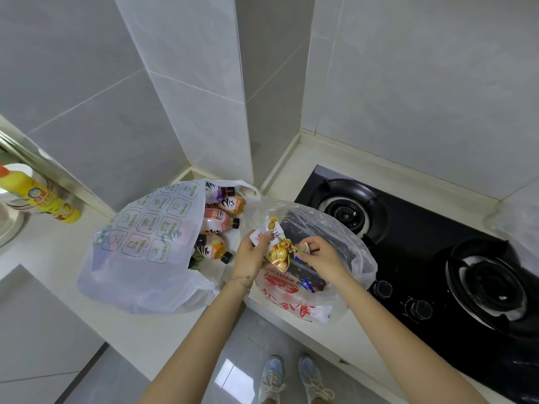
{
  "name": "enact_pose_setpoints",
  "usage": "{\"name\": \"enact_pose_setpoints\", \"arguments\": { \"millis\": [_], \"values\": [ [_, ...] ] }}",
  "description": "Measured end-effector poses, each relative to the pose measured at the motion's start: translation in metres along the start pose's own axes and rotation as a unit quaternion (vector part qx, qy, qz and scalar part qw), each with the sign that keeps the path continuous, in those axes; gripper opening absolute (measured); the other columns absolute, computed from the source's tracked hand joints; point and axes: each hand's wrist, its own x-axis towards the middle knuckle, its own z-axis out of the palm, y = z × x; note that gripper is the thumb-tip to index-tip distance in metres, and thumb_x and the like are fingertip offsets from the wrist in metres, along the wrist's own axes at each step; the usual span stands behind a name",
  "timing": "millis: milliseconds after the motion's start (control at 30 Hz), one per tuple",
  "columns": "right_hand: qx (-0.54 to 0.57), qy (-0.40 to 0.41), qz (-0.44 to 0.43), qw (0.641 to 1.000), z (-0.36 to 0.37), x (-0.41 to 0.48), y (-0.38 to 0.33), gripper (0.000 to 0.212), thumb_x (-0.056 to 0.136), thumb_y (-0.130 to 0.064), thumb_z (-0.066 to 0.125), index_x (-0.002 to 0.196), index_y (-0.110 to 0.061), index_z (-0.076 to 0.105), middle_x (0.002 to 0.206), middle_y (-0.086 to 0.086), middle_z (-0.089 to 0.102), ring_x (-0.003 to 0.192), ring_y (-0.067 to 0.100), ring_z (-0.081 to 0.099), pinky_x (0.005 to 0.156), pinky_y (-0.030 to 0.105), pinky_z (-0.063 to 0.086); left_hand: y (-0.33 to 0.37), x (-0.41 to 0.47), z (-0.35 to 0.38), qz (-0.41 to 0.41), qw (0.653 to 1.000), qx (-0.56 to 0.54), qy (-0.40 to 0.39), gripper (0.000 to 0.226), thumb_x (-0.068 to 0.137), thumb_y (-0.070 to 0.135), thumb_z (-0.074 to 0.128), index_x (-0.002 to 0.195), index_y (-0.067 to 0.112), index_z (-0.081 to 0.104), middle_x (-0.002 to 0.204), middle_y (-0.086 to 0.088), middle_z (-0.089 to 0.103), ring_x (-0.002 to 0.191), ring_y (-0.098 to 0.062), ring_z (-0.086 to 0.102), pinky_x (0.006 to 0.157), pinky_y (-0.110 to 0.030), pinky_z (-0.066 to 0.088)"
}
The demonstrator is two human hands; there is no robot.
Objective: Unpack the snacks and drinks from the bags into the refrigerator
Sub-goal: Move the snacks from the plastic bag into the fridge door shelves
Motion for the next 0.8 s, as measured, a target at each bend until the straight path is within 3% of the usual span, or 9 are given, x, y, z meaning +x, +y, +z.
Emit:
{"name": "enact_pose_setpoints", "arguments": {
  "millis": [133,367,533,667,800],
  "values": [
    [0.021,0.017,-0.011,1.000,-0.004,0.002,-0.014,0.022,0.087,-0.005,0.066,0.100,-0.020,0.059,0.093,0.001,0.065,0.082,0.015,0.063,0.069,0.024,0.049,0.017,-0.006,-0.003,0.002,0.999,-0.044,0.010,0.022,0.098,0.027,0.054,0.112,0.012,0.061,0.093,-0.007,0.073,0.075,-0.014,0.072,0.057,-0.028,0.058],
    [0.064,-0.021,-0.061,0.996,-0.015,0.000,-0.044,0.026,0.086,-0.013,0.070,0.109,-0.018,0.060,0.099,0.002,0.067,0.089,0.016,0.066,0.079,0.034,0.056,0.023,-0.046,-0.002,0.063,0.993,-0.059,0.075,0.026,0.088,0.010,0.068,0.114,0.008,0.062,0.106,-0.010,0.070,0.094,-0.024,0.069,0.075,-0.035,0.060],
    [0.120,-0.148,-0.068,0.979,0.000,-0.024,-0.063,0.023,0.087,-0.003,0.067,0.108,-0.009,0.057,0.103,0.009,0.065,0.089,0.019,0.068,0.069,0.023,0.058,0.006,-0.099,0.004,0.089,0.966,-0.162,0.183,0.019,0.090,0.007,0.063,0.109,0.009,0.064,0.098,-0.004,0.074,0.088,-0.018,0.071,0.073,-0.028,0.058],
    [0.122,-0.216,-0.079,0.966,0.017,-0.063,-0.073,0.018,0.087,-0.001,0.067,0.097,-0.013,0.059,0.098,0.007,0.064,0.085,0.018,0.067,0.064,0.021,0.056,-0.010,-0.155,0.005,0.089,0.944,-0.224,0.227,0.009,0.096,0.005,0.053,0.102,0.009,0.059,0.070,0.007,0.070,0.067,-0.007,0.068,0.065,-0.024,0.056],
    [0.105,-0.324,-0.098,0.935,0.054,-0.114,-0.078,0.021,0.087,0.000,0.066,0.102,-0.011,0.057,0.104,0.013,0.064,0.086,0.021,0.068,0.066,0.022,0.058,-0.031,-0.227,-0.012,0.082,0.893,-0.291,0.334,0.013,0.095,0.008,0.055,0.107,0.006,0.059,0.096,-0.010,0.071,0.079,-0.016,0.071,0.062,-0.031,0.058]
  ]
}}
